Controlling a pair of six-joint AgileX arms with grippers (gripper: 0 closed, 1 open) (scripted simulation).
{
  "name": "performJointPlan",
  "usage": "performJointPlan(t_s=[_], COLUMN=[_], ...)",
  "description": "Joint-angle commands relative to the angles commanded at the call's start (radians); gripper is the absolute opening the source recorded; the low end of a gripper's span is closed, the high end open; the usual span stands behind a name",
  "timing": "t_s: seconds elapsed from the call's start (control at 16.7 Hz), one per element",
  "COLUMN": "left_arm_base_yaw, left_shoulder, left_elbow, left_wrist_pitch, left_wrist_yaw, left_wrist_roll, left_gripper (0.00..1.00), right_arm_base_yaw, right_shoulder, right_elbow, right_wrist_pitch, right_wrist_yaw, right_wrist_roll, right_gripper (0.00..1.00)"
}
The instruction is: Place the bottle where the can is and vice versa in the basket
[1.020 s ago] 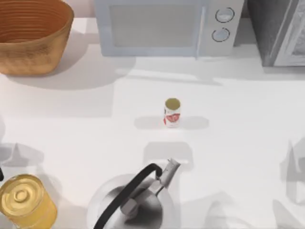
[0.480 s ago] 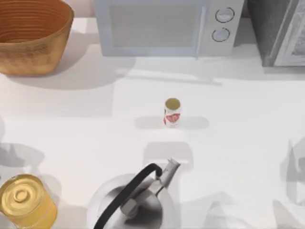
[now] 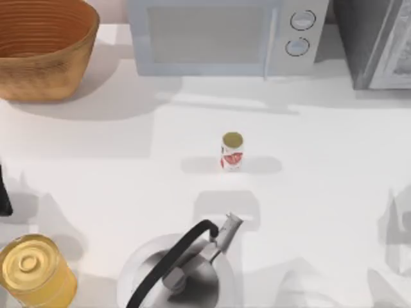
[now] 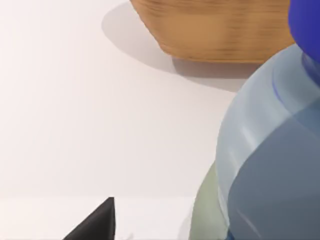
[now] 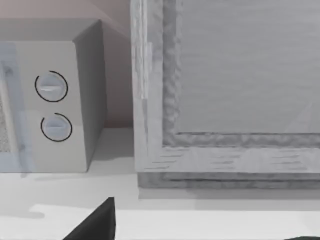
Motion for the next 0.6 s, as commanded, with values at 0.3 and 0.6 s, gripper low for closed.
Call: performJointPlan(t_s=[0.3,0.6], left_arm_base_yaw=[-0.012,-0.012], left_shoulder=[0.066,0.066], left_elbow=[0.035,0.035], left_wrist_pitch=[0.033,0.033], left_wrist_yaw=[-0.011,-0.011], left_wrist_roll=[-0.005,-0.005], left_gripper=[1.00,0.77], right_arm_base_yaw=[0.000,0.000], right_shoulder=[0.000,0.000], right_elbow=[0.000,0.000], right_wrist_pitch=[0.000,0.000], right_wrist_yaw=[0.000,0.000], right_wrist_roll=[0.000,0.000], right_gripper=[1.00,1.00])
